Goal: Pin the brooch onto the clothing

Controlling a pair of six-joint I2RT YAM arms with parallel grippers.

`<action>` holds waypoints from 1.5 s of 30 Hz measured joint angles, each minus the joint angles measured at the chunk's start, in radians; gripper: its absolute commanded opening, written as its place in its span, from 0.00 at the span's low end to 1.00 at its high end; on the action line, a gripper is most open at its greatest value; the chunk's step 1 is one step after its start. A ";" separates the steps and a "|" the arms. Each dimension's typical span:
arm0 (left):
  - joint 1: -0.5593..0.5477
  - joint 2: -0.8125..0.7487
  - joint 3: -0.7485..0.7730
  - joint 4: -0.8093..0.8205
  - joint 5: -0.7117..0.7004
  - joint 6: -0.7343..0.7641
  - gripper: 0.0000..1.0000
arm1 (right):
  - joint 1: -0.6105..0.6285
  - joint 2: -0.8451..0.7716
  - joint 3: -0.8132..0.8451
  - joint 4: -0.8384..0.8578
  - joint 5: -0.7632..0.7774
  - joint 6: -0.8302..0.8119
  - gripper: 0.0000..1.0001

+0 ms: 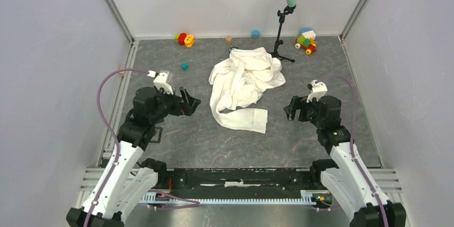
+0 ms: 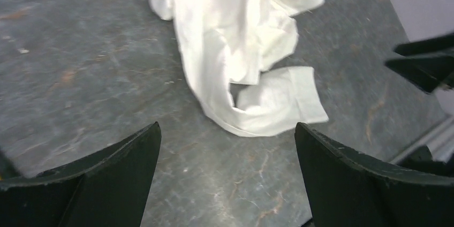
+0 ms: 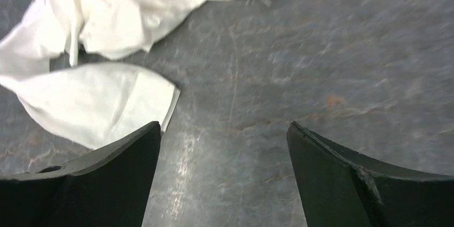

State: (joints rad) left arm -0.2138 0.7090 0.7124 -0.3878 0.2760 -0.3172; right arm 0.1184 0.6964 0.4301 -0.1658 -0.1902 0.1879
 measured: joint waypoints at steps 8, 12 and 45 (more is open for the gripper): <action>-0.399 0.150 -0.058 0.126 -0.119 -0.097 1.00 | 0.180 0.179 -0.043 0.056 -0.020 0.044 0.83; -0.470 0.233 -0.141 0.220 -0.170 -0.173 1.00 | 0.304 0.257 -0.043 0.132 0.011 0.078 0.76; -0.489 0.152 -0.340 0.244 -0.462 -0.447 1.00 | 0.792 0.692 0.086 0.245 0.395 0.053 0.29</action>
State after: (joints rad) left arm -0.7029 0.8608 0.3725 -0.1440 -0.1860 -0.7647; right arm 0.9108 1.3888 0.5159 0.0795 0.2047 0.2413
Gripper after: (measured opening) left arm 0.994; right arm 0.413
